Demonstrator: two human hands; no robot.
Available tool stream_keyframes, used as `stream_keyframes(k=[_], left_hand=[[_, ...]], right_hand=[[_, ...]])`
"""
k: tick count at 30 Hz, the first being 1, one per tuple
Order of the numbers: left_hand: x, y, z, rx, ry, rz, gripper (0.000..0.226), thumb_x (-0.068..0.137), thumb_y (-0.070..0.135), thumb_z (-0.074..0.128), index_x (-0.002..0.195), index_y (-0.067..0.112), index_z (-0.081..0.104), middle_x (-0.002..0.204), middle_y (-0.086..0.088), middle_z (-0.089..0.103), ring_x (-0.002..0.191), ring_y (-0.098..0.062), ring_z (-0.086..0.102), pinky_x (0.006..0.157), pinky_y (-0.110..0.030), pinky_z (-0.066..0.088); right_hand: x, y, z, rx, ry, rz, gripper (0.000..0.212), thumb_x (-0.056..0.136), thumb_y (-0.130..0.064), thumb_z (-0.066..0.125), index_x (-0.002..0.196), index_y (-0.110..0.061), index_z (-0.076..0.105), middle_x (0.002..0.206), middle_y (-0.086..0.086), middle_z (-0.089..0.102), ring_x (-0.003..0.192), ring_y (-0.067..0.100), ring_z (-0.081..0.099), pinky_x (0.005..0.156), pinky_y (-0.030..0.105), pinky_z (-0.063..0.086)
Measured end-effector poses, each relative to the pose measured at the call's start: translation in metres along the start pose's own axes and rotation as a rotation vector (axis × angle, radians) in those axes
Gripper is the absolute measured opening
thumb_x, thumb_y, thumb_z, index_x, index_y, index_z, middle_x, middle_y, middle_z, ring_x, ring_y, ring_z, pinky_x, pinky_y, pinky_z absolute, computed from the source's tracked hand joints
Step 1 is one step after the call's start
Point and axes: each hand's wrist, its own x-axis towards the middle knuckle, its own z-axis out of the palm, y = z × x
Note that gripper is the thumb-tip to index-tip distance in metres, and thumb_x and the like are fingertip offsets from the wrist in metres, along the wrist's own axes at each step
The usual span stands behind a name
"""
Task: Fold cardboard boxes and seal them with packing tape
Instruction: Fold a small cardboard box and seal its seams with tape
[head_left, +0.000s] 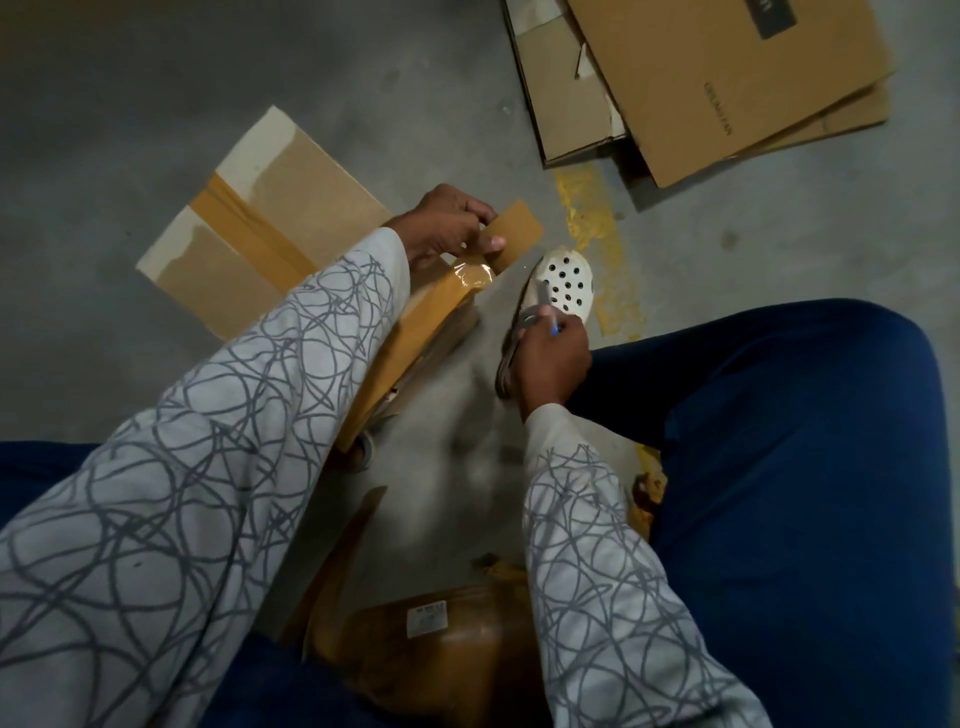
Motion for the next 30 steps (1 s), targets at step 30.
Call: stream_keyframes(k=[30], left_hand=[[-0.041, -0.044, 0.020, 0.440, 0.339, 0.139, 0.022, 0.081, 0.033, 0.083, 0.072, 0.021, 0.068, 0.107, 0.006, 0.060, 0.117, -0.020, 0.047, 0.094, -0.028, 0.033]], right_hand=[[0.029, -0.036, 0.019, 0.411, -0.300, -0.043, 0.023, 0.089, -0.022, 0.078, 0.105, -0.006, 0.078, 0.091, 0.008, 0.077, 0.062, 0.014, 0.066, 0.066, 0.030, 0.059]])
